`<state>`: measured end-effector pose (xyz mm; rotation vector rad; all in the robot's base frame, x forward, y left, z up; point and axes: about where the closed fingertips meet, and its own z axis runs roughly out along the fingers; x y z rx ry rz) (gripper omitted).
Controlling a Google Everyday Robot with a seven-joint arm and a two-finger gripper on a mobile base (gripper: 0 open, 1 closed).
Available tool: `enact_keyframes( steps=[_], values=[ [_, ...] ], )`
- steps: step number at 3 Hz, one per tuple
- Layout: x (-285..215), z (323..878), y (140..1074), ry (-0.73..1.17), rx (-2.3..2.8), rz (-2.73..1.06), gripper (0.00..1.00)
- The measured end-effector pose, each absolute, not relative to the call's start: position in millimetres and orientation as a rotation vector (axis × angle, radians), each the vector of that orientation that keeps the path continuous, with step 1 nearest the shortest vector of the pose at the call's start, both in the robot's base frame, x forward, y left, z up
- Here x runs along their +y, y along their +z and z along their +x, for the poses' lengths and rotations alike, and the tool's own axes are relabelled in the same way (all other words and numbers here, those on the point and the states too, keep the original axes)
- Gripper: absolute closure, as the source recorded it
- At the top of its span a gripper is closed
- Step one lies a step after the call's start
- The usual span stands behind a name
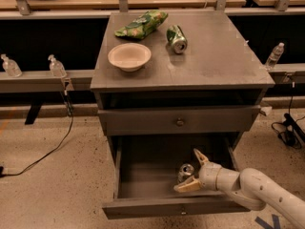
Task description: Pick 7up can from middle drawer and place on counter
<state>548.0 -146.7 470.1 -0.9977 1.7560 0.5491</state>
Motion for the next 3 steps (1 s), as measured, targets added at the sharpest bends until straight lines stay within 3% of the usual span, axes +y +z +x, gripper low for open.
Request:
enact_keyframes(
  steps=[2,3],
  values=[
    [-142.8,556.3,444.6,0.635,1.868,-0.885,0.0],
    [-144.5,554.8,431.6,0.65,1.9,-0.829,0.16]
  ],
)
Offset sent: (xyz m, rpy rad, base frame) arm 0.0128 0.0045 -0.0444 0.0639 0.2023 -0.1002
